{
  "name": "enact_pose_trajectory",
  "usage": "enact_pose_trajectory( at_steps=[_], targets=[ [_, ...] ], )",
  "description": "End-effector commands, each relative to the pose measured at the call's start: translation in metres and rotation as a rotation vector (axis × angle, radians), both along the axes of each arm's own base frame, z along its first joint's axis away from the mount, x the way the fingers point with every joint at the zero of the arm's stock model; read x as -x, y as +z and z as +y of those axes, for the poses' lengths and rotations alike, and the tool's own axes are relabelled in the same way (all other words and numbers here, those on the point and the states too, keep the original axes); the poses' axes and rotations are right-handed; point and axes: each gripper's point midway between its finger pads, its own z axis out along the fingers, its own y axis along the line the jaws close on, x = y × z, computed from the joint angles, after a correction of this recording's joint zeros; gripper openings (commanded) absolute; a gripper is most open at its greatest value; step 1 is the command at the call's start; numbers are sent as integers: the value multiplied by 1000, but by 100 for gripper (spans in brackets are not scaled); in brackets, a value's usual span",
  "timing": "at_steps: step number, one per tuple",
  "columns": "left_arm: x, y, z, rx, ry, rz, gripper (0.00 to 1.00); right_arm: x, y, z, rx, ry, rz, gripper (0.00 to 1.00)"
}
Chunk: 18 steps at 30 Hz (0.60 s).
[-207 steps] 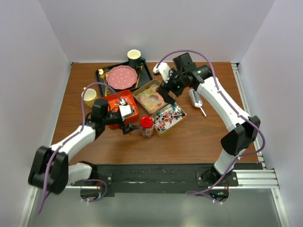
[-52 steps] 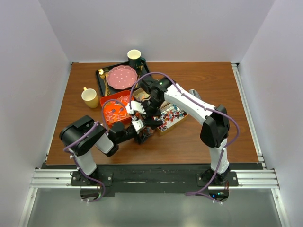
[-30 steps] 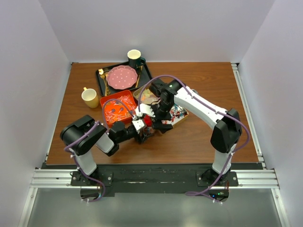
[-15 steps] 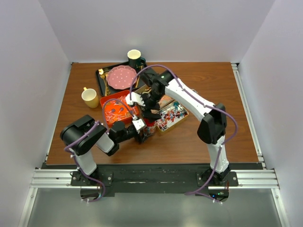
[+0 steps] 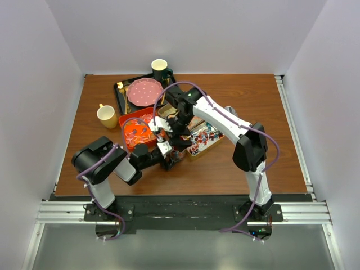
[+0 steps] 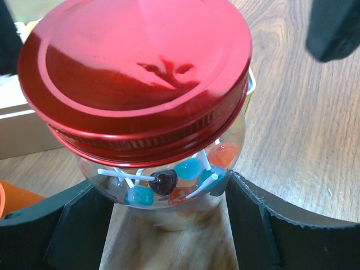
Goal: Pack the candies
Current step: Screw the bottle lid onto the packing bottle.
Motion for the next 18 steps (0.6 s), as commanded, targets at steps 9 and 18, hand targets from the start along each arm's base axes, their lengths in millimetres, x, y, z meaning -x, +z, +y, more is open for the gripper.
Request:
enact_pose_trajectory(
  at_steps=[9, 18],
  targets=[
    [-6, -12, 3, -18, 29, 49, 0, 27, 15, -48, 95, -24, -18, 91],
    [-5, -12, 3, -20, 20, 44, 0, 21, 8, -85, 148, -132, -4, 90]
  ],
)
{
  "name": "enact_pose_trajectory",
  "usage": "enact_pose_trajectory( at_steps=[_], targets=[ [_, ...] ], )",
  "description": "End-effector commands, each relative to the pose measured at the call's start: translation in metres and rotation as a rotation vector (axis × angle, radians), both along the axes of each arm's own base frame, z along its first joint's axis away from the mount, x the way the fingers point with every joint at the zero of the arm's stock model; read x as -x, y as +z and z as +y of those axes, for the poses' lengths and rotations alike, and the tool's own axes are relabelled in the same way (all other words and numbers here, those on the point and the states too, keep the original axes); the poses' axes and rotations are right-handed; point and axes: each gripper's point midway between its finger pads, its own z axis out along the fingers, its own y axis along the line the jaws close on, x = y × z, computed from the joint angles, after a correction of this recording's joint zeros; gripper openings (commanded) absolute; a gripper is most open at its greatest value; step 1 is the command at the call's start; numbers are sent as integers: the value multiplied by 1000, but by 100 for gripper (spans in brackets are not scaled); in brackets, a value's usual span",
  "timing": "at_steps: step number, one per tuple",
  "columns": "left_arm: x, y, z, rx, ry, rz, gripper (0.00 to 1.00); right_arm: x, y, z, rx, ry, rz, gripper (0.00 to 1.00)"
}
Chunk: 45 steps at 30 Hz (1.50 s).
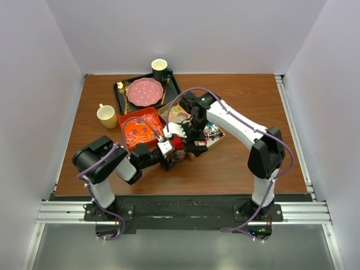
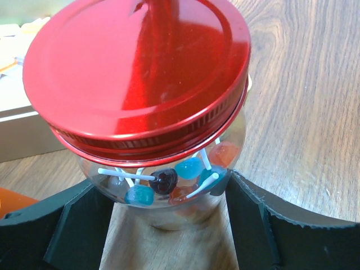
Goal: Pack the candies
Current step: Screw the bottle lid onto the packing bottle.
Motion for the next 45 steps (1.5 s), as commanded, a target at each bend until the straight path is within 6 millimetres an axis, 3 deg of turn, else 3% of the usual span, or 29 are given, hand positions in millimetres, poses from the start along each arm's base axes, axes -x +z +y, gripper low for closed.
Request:
enact_pose_trajectory(
  at_steps=[1, 9, 13, 15, 16, 20, 25, 35, 45],
  targets=[
    [-3, -13, 5, -29, 28, 40, 0, -1, 16, -14, -1, -70, -1, 90],
    [-1, -12, 4, -32, 12, 34, 0, -47, 50, 38, -229, -39, -159, 93],
    [-1, -12, 5, -35, 11, 37, 0, -44, 55, 51, -262, 69, -149, 95],
    [-1, -11, 5, -34, 11, 33, 0, -35, 43, 53, -231, 123, -91, 96],
    [-1, -11, 5, -34, 11, 33, 0, -34, 49, 59, -239, 144, -95, 96],
    [-1, -11, 5, -35, 13, 34, 0, -21, 39, 66, -213, 194, -31, 96],
    [-2, -11, 6, -36, 17, 32, 0, -6, 26, 58, -159, 240, 8, 96],
    [-4, -14, 5, -36, 30, 45, 0, 6, 25, 39, -100, 220, 39, 93],
    [-7, -16, 5, -40, 38, 54, 0, 4, 24, 19, -43, 156, 19, 91]
  ],
)
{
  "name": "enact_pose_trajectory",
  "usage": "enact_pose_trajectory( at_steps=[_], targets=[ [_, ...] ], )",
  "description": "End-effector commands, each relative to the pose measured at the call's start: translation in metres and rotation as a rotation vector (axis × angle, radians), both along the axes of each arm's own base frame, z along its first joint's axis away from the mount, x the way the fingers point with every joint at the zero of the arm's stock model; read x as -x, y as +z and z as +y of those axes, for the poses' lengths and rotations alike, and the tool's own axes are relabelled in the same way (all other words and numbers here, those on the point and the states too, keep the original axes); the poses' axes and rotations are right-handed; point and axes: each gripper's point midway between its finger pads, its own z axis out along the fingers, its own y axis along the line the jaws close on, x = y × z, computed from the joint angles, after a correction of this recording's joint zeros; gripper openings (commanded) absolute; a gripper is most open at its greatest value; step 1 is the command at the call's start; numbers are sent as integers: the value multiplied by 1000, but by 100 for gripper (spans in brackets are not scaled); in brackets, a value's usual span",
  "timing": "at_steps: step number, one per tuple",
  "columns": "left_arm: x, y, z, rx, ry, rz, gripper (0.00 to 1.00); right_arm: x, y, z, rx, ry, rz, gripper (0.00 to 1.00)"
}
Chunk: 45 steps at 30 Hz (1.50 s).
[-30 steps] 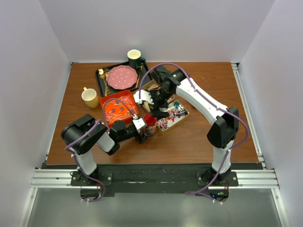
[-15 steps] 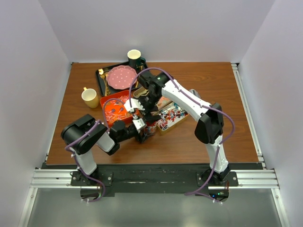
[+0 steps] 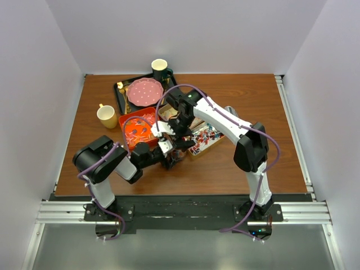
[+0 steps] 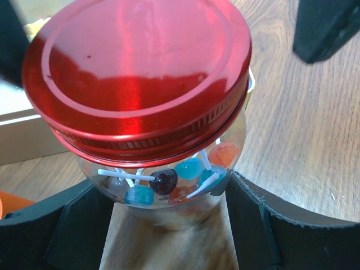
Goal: Pack the candies
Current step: Screw the bottle lid onto the packing bottle.
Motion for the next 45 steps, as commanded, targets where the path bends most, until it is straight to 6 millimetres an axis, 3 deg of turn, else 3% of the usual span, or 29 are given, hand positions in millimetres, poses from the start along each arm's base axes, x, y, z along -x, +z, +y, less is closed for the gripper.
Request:
enact_pose_trajectory(
  at_steps=[1, 13, 16, 21, 27, 32, 38, 45],
  targets=[
    [-3, -17, 6, -37, 35, 55, 0, 25, 24, -43, 95, -46, 54, 91],
    [-2, -18, 7, -34, 34, 67, 0, 44, 32, -97, 178, -168, 59, 91],
    [-3, -18, 6, -32, 32, 67, 0, 30, 37, -89, 124, -213, 14, 91],
    [-2, -18, 5, -35, 24, 69, 0, -2, 55, -43, -31, -244, -30, 92],
    [-1, -18, 5, -39, 19, 67, 0, 7, 39, -13, -61, -83, -41, 93],
    [-1, -15, 7, -34, 25, 55, 0, 14, 29, -5, -52, 24, -41, 95],
    [-2, -15, 8, -35, 28, 56, 0, 2, 19, 3, -51, 60, -75, 94],
    [-1, -15, 7, -36, 26, 53, 0, -1, 10, 5, -36, 51, -66, 86]
  ],
)
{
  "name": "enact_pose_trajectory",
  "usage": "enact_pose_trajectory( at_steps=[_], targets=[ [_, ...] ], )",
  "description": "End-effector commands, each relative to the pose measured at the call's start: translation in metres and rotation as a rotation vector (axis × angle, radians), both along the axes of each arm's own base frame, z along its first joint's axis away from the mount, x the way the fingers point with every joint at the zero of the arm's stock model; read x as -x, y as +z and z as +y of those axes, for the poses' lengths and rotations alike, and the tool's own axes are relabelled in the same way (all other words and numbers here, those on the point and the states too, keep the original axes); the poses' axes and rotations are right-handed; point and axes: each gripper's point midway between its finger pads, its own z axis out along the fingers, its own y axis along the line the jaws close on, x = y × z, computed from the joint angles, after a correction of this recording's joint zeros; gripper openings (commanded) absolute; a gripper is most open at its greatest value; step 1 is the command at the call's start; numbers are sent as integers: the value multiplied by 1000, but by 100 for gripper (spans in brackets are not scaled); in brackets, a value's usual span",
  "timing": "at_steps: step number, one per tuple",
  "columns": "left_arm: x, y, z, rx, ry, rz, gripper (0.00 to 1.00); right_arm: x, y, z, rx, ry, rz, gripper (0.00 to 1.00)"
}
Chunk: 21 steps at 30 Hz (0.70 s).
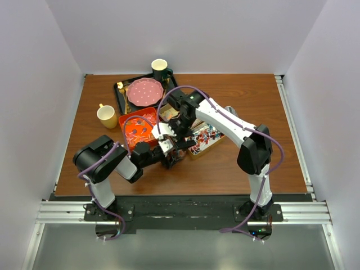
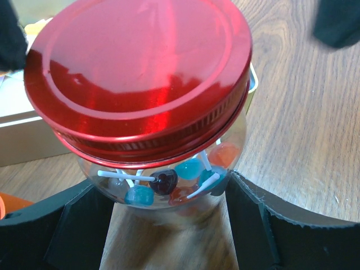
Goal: Pack the candies
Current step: Screw the bottle lid onto the packing bottle.
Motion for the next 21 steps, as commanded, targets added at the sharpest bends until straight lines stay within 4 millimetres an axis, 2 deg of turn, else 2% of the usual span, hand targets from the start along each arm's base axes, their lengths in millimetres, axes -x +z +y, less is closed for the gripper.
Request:
enact_pose_trajectory(
  at_steps=[1, 11, 14, 17, 18, 21],
  targets=[
    [2, -15, 8, -36, 22, 52, 0, -5, 2, 5, -16, 10, -12, 85],
    [2, -16, 7, -37, 21, 56, 0, -8, -3, -6, 22, -125, -19, 57],
    [2, -17, 7, -38, 21, 60, 0, -5, -6, -13, 29, -209, -14, 54],
    [2, -17, 7, -37, 20, 60, 0, 1, -15, -23, 58, -316, 5, 52],
    [2, -17, 7, -37, 20, 60, 0, 4, -25, -31, 95, -346, 13, 52],
    [2, -17, 6, -37, 16, 59, 0, 5, -31, -37, 107, -486, 20, 49]
  ],
)
